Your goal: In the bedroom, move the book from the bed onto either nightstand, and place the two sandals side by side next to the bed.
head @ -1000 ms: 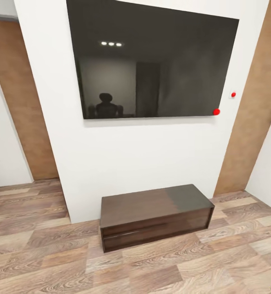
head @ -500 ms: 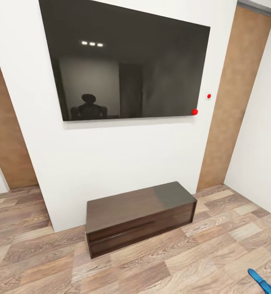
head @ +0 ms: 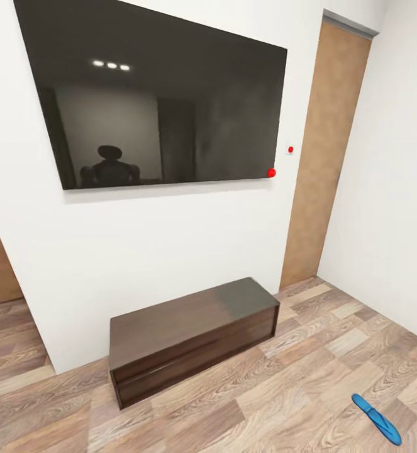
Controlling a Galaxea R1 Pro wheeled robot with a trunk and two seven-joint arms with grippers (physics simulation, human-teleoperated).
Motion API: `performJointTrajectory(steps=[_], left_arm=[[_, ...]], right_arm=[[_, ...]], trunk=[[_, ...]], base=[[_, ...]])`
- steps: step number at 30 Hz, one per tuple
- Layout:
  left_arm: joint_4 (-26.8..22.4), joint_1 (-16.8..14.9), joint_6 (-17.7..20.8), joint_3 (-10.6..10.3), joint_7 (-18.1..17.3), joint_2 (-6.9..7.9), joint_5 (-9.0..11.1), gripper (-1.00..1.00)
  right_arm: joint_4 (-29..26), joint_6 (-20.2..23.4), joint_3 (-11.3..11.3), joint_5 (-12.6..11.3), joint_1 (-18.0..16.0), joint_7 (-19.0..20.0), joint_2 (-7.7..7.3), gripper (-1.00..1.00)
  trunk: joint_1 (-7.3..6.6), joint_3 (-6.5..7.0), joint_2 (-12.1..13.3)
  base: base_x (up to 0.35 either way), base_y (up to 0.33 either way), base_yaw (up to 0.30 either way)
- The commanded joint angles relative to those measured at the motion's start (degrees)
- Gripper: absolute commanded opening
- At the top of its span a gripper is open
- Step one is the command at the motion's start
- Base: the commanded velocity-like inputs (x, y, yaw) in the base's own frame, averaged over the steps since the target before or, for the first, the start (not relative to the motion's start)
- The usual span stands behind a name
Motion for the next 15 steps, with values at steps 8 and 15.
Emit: performJointTrajectory(steps=[8,15], left_arm=[[-0.01,-0.01,-0.02,0.0,-0.03,0.01,0.01,1.0],[-0.01,-0.01,-0.02,0.01,-0.04,0.01,0.03,1.0]], right_arm=[[-0.04,-0.02,0.05,-0.02,0.0,-0.02,0.02,1.0],[-0.04,-0.02,0.11,-0.02,0.0,-0.02,0.05,1.0]], trunk=[[0.0,-0.02,-0.02],[0.0,-0.01,-0.02]], base=[[0.0,0.0,-0.253],[0.0,0.0,-0.259]])
